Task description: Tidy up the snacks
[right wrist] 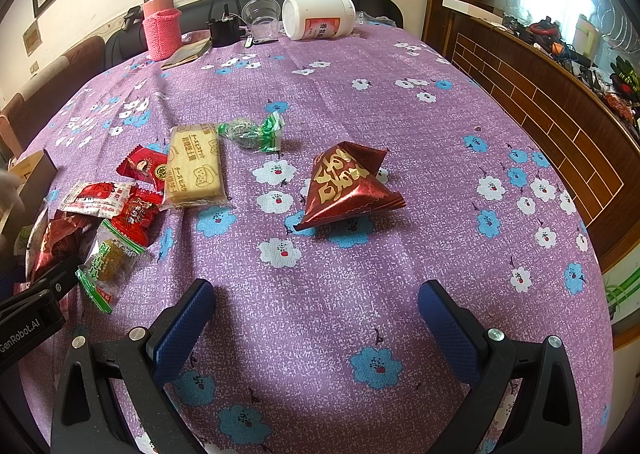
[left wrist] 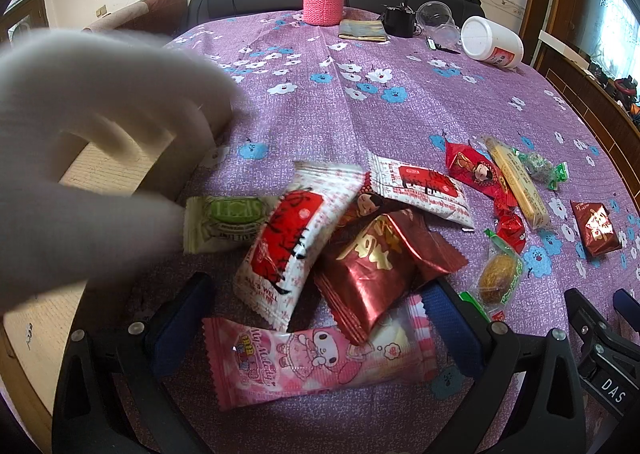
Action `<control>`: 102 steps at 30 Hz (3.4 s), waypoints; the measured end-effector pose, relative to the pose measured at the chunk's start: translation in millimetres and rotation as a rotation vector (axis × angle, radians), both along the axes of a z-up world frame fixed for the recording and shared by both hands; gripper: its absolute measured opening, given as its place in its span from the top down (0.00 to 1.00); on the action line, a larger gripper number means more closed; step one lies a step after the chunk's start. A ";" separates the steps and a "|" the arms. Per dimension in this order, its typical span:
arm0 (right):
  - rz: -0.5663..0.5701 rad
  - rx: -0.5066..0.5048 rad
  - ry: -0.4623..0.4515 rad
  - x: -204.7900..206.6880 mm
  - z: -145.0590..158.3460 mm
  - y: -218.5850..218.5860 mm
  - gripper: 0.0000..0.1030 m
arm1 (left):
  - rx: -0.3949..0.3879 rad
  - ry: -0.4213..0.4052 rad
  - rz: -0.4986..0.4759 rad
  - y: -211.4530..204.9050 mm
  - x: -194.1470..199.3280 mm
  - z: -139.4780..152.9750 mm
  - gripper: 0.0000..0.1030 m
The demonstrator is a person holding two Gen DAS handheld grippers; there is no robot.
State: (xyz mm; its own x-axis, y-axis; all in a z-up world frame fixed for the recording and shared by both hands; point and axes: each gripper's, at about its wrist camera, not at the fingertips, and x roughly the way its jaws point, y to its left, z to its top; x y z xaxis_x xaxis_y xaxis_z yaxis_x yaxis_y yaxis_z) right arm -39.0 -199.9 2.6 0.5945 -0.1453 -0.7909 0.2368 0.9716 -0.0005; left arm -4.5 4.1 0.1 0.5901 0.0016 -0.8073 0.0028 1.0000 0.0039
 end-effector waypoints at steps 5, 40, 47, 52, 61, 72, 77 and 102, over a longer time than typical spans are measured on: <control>0.000 0.000 0.000 0.0 0.1 0.2 0.01 | 0.000 0.000 0.000 0.0 0.1 0.0 0.00; -0.033 0.006 -0.001 -0.6 1.6 2.2 0.01 | 0.000 0.000 0.000 0.0 0.1 0.0 0.00; -0.033 0.007 -0.002 -0.7 1.7 1.9 0.01 | 0.000 0.007 -0.020 -0.8 2.0 1.4 0.00; -0.033 0.006 -0.001 -0.8 1.9 1.9 0.01 | 0.000 0.007 -0.022 -1.2 1.6 1.0 0.00; -0.033 0.007 -0.001 -0.6 1.6 2.0 0.01 | 0.000 0.015 -0.036 -2.5 0.0 0.5 0.00; -0.033 0.007 0.000 -0.7 1.8 2.1 0.01 | 0.001 0.002 -0.020 -4.1 -4.0 0.3 0.00; -0.033 0.006 0.000 -0.6 1.6 2.1 0.01 | 0.005 0.033 -0.030 -3.9 -15.4 1.9 0.00; 0.146 0.145 0.032 -14.9 53.1 5.6 0.15 | -0.285 -0.011 -0.189 83.9 -101.5 51.6 0.18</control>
